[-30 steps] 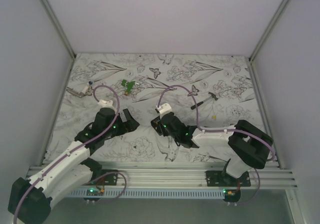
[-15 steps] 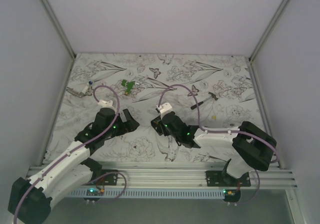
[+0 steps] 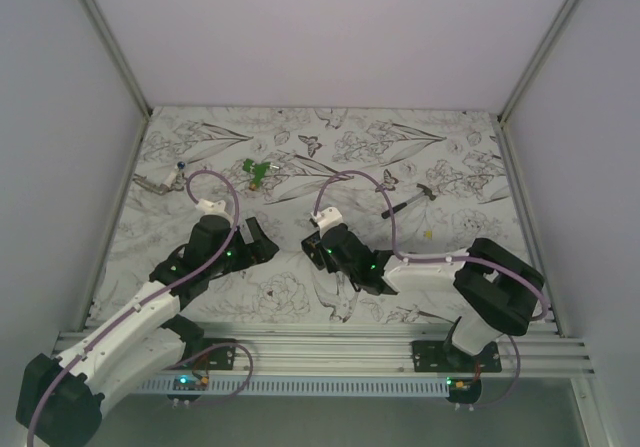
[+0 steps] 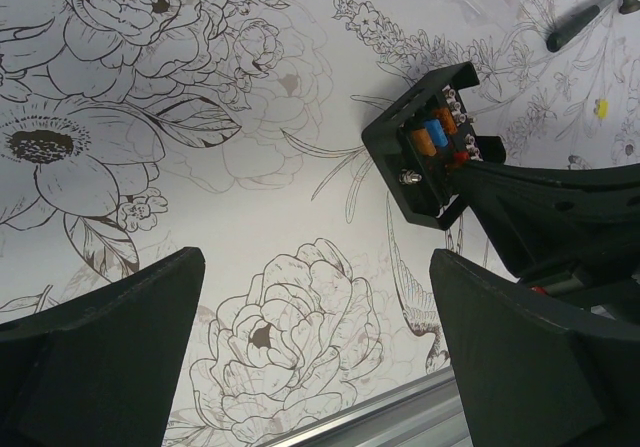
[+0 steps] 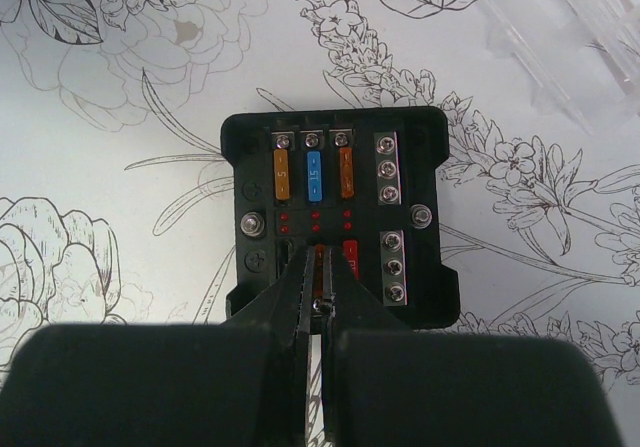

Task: Snap on the fuse box
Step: Install the fuse at the fuse box base.

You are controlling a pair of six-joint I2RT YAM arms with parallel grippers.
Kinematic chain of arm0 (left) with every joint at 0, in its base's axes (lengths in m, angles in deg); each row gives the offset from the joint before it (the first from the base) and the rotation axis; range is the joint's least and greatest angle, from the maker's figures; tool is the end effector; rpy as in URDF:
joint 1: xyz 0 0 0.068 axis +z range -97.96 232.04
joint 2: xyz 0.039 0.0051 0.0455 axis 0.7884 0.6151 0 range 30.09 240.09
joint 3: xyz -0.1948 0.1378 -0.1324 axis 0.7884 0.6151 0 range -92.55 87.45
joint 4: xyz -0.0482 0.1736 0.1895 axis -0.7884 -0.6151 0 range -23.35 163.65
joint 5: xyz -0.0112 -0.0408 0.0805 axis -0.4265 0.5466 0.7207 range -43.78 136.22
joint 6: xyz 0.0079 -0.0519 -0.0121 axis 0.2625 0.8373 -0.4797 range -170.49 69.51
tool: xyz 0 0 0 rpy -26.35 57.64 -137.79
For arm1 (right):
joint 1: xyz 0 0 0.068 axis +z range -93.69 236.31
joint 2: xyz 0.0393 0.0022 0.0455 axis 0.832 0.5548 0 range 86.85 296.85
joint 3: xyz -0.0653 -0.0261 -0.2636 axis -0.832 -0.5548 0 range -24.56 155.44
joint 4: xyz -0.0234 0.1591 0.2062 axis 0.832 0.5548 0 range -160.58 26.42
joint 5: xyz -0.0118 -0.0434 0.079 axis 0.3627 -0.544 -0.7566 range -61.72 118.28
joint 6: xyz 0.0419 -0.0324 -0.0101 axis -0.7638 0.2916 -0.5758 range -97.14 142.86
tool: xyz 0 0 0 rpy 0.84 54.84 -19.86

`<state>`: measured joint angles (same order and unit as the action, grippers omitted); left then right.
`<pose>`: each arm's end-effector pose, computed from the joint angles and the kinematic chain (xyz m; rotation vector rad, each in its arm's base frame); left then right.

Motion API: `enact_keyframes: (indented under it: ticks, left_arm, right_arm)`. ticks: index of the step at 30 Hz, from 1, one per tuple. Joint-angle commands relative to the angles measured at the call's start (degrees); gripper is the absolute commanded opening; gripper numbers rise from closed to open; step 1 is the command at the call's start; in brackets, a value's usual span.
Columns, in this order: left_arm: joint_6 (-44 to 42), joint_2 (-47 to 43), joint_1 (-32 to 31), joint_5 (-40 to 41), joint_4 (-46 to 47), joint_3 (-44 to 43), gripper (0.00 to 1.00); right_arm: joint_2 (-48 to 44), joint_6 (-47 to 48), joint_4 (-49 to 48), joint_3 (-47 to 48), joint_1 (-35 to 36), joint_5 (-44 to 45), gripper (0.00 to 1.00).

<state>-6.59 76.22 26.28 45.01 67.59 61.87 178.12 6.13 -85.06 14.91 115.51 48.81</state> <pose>0.1667 -0.0814 0.2250 -0.3215 2.1022 -0.7683 0.1694 0.2599 0.1569 -0.6097 2.1102 0.3541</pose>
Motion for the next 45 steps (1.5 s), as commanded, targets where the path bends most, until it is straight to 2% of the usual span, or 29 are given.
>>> enact_keyframes:
  ticks: [1, 13, 27, 37, 45]
  left_arm:
    - [-0.03, 0.12, 0.45, -0.12, -0.38, 0.27, 1.0]
    - [0.05, -0.32, 0.45, -0.37, -0.44, 0.53, 1.0]
    - [0.39, -0.93, 0.45, -0.23, -0.39, 0.8, 0.99]
    - [1.83, -1.75, 0.45, -0.3, -0.45, 1.28, 0.99]
    - [2.41, -0.6, 0.45, 0.34, -0.44, -0.64, 1.0]
  right_arm:
    - [0.93, 0.29, -1.46, 1.06, -0.49, -0.29, 0.0]
    - [1.75, -0.31, 1.49, 1.22, -0.66, -0.45, 0.0]
    - [0.08, -1.63, 10.32, -2.52, -0.66, -2.23, 0.0]
    - [5.96, -2.0, 11.95, 0.92, -1.5, -1.88, 0.0]
    - [5.06, -3.88, 13.24, -0.82, -1.46, -4.65, 0.0]
